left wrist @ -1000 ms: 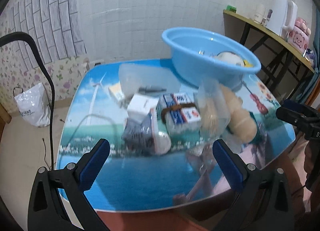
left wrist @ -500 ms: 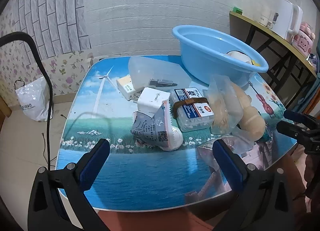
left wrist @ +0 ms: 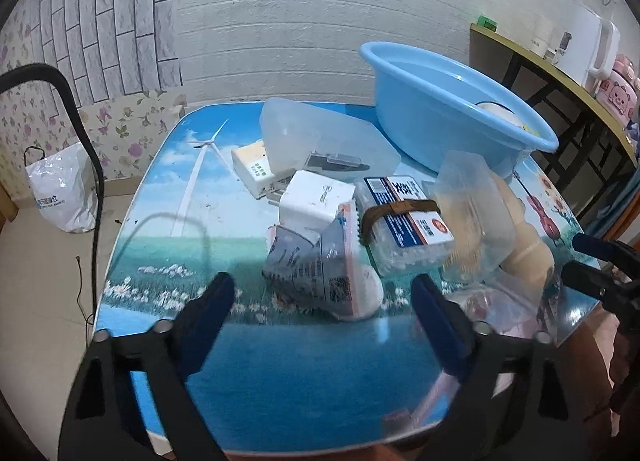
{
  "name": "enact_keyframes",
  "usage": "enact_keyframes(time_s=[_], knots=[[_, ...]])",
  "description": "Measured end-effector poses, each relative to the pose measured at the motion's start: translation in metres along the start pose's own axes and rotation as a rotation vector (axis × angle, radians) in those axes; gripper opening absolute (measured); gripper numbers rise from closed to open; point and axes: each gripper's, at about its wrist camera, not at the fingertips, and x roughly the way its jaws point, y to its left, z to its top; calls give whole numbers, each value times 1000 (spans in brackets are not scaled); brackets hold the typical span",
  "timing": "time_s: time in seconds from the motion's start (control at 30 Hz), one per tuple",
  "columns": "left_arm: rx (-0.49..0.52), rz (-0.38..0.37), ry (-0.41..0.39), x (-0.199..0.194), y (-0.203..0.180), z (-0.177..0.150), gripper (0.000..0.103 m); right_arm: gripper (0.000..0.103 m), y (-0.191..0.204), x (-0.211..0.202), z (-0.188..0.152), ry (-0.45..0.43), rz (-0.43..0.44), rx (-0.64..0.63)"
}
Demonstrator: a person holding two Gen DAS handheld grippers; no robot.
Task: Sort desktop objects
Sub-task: 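Grasp the white tissue packet with the left tool while the right tool grasps the tan plush toy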
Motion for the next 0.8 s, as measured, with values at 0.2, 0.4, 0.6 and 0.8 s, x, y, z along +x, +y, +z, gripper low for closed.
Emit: enact_keyframes(time_s=[0.2,0.4,0.6,0.8], knots=[[-16,-15,16,12,7,2,55,97,13,8,6,8,5,-33],[-28,-4,7,12,15,1,39,97,21,23,10,28,-8,-49],[-29,3,4,8,17,-2,38,55,28,37,11,76,13,-67],[-39,15,9,2,21,-7,38,51,19,24,12,32,29,-36]])
